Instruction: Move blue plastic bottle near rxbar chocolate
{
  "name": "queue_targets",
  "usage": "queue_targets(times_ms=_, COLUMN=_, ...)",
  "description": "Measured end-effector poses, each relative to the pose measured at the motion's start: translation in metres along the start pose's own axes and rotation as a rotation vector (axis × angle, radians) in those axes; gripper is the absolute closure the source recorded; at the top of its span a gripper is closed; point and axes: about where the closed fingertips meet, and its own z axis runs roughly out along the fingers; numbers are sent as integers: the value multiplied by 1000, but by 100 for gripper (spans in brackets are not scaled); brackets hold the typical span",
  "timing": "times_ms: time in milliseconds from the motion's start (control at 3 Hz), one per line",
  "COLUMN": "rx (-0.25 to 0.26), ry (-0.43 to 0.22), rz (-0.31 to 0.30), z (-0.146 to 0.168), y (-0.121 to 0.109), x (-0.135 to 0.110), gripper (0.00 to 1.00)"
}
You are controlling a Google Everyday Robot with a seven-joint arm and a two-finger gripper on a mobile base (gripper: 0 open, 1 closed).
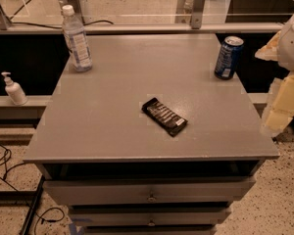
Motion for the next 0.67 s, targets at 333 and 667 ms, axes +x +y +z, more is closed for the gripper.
queue_targets(times_ms=333, rx=0, ry=0, rz=0, z=0, y=0, x=0, gripper=0)
queue_targets(times_ms=667, rx=27, ry=-67, rz=1, z=4, y=-7, x=-7, gripper=0)
